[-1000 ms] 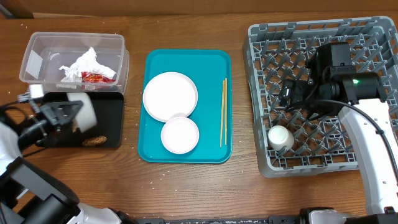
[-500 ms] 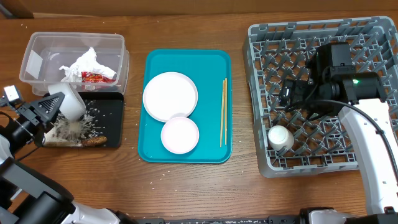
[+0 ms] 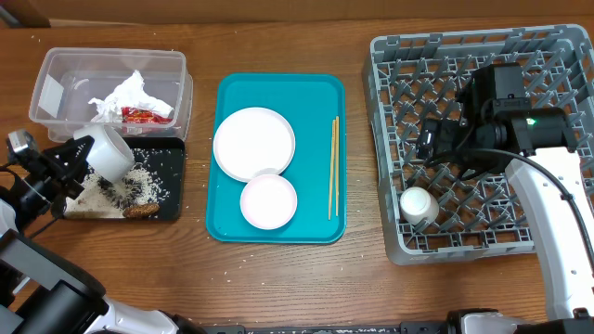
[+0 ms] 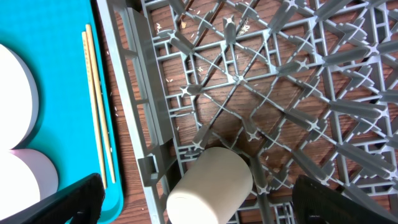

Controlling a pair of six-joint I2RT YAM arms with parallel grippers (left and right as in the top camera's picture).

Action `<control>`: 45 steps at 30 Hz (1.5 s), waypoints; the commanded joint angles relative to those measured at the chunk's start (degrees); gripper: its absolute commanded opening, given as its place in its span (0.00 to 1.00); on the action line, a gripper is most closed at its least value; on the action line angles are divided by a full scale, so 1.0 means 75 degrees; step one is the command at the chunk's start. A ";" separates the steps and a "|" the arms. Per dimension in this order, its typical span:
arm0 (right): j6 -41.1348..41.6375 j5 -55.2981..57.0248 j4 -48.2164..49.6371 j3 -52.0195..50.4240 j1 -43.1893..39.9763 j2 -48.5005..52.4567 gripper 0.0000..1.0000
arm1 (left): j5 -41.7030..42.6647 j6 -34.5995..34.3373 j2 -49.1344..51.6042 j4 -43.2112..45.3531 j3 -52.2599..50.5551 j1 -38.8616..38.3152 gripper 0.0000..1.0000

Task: Sort waste into correct bins and load items into the dishwasher
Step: 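Set the emptied white bowl back on the teal tray with left gripper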

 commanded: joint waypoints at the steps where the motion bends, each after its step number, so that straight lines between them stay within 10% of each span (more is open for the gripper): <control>1: -0.0061 0.0067 0.0015 0.0026 -0.0035 -0.0204 0.98 | 0.0280 -0.0551 0.0085 0.0009 0.0003 0.0006 0.04; 11: -0.0061 0.0070 0.0020 0.0026 -0.0035 -0.0204 0.98 | 0.0280 -0.1824 0.0085 0.0548 0.0003 -0.0003 0.04; 27: -0.0061 0.0067 -0.0006 0.0026 -0.0035 -0.0204 0.98 | -0.1673 -0.1154 -0.0460 0.1553 0.0189 -0.1550 0.04; 45: -0.0061 0.0067 -0.0032 0.0026 -0.0035 -0.0207 0.98 | -1.2700 0.0935 -0.0154 0.3016 0.1370 -0.9891 0.04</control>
